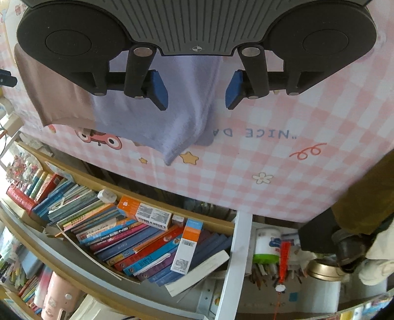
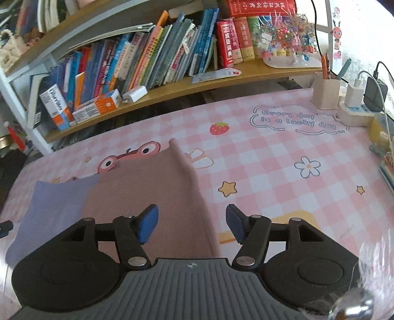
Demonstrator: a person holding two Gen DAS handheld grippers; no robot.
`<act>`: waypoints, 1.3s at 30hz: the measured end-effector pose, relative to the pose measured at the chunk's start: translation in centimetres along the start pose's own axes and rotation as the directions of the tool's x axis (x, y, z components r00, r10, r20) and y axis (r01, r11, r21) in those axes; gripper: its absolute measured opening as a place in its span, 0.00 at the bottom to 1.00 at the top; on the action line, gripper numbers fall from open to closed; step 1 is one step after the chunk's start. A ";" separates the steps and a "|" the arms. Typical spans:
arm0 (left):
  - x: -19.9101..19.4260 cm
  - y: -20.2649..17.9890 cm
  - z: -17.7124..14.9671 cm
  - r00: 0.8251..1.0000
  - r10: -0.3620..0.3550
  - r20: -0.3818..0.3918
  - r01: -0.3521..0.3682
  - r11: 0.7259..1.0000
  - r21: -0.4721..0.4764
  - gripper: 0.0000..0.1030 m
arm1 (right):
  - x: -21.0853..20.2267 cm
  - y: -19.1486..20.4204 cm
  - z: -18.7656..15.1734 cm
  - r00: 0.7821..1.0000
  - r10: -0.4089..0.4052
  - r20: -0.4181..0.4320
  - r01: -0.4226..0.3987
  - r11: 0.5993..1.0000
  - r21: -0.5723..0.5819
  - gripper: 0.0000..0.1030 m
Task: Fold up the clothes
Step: 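Lay the fold flat and open both grippers, then grasp the folded sweater's lavender edge with the left gripper while the right gripper grasps the pink edge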
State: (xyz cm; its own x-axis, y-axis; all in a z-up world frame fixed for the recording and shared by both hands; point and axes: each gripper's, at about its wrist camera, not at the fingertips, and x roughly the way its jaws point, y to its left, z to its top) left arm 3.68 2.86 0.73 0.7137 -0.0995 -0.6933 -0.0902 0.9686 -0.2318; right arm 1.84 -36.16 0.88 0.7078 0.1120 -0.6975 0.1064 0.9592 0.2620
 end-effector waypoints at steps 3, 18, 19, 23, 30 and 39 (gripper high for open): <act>-1.5 -1.5 -0.9 1.000 0.027 0.004 -0.027 1.000 -0.008 0.52 | -0.9 -0.6 -0.6 1.000 0.020 -0.005 -0.020 0.999 -0.043 0.57; -8.0 -8.7 -7.9 0.988 0.156 0.012 -0.153 0.980 -0.127 0.72 | -3.3 -3.2 -3.2 0.986 0.142 -0.091 -0.161 0.951 -0.262 0.79; -8.2 -9.0 -8.2 0.986 0.166 0.004 -0.164 0.978 -0.130 0.72 | -3.3 -3.3 -3.6 0.984 0.145 -0.103 -0.168 0.949 -0.267 0.83; -8.7 -9.6 -9.3 0.977 0.209 -0.030 -0.211 0.968 -0.134 0.82 | -3.3 -3.5 -5.1 0.974 0.154 -0.164 -0.195 0.944 -0.268 0.84; -8.4 -8.0 -9.3 0.983 0.165 -0.077 -0.180 0.948 -0.264 0.84 | -3.7 -2.4 -6.5 0.965 0.155 -0.212 -0.220 0.918 -0.332 0.89; -6.1 -3.4 -8.5 0.992 0.098 -0.075 -0.122 0.872 -0.474 0.84 | -3.4 -1.6 -6.3 0.973 0.115 -0.201 -0.178 0.928 -0.326 0.89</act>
State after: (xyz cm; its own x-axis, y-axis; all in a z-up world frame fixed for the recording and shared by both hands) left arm -6.31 -1.79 -0.06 0.6470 -0.0211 -0.7622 -0.4949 0.7488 -0.4409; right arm -5.16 -36.44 -1.34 0.5602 0.2719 -0.7825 -0.2549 0.9554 0.1495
